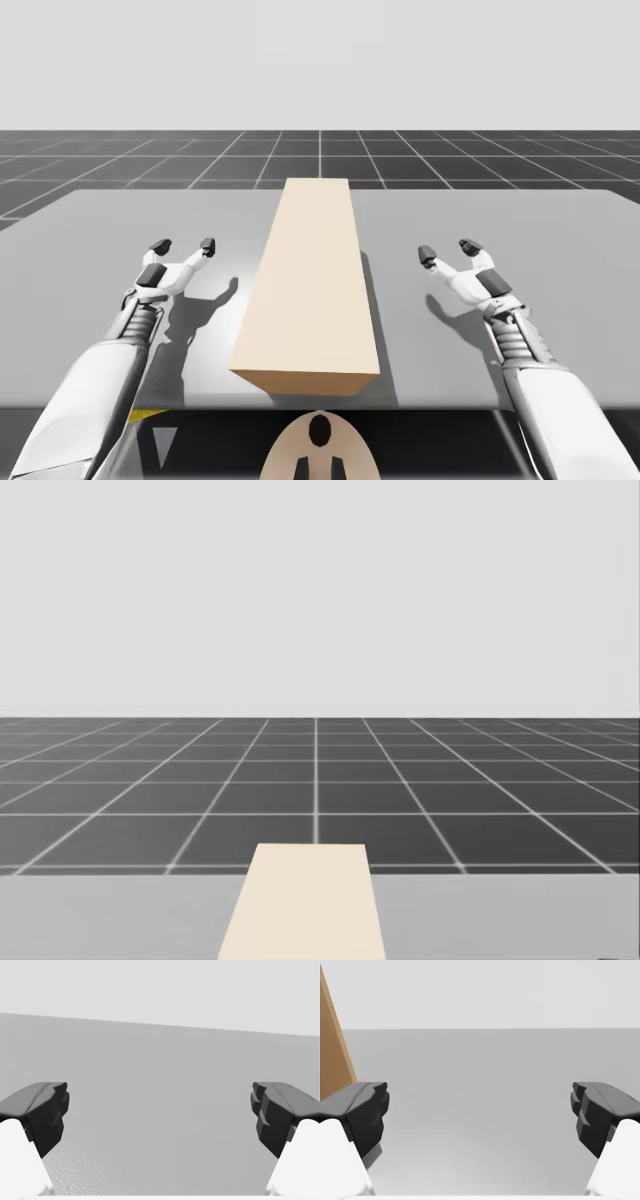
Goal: Retrieve the object from inside the box.
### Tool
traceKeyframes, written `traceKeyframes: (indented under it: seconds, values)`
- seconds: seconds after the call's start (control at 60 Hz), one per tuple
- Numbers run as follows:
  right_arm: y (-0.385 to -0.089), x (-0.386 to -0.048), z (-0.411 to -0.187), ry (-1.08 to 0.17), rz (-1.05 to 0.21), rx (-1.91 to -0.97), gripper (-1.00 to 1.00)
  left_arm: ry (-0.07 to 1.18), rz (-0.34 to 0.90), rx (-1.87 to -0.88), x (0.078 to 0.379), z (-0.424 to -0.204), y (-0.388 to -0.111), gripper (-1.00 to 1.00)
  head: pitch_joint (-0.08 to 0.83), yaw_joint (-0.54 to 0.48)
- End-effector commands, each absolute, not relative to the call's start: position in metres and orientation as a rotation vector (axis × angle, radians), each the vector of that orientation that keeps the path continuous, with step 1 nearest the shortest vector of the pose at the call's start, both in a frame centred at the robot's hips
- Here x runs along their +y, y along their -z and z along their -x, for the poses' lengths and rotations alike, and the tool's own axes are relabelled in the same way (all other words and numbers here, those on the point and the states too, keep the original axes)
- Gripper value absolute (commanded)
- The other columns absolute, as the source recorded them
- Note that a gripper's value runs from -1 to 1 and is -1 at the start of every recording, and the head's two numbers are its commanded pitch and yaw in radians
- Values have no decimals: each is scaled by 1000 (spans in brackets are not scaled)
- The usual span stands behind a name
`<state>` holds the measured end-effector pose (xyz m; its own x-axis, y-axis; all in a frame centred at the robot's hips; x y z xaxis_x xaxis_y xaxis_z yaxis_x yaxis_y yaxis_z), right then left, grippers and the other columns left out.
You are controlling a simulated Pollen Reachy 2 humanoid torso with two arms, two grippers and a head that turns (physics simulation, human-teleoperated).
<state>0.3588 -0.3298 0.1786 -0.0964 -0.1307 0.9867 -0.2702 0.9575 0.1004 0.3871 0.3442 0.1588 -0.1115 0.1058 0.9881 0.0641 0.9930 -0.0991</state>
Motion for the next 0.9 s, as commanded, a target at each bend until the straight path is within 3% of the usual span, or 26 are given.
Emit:
traceKeyframes:
  seconds: [0.017,0.15,0.317,0.5,0.7,0.9]
  values:
    - [-177,-328,-356,-124,-304,-1641,-1000,-29,118,-1686,344,-387,-158,-1000,-21,-9]
    - [-174,-323,-357,-210,-357,-1600,-1000,21,138,-1643,342,-389,-155,-1000,-20,-10]
    - [-169,-310,-352,-390,-433,-1546,-1000,248,200,-1544,320,-385,-144,-1000,-22,-9]
    - [-169,-295,-340,-601,-518,-1532,-1000,427,268,-1569,291,-368,-146,-1000,-22,-15]
    - [-169,-273,-323,-822,-592,-1528,-1000,529,310,-1583,268,-354,-148,-1000,-20,-17]
    - [-171,-262,-317,-880,-661,-1557,-1000,600,332,-1585,254,-346,-147,-1000,-17,-24]
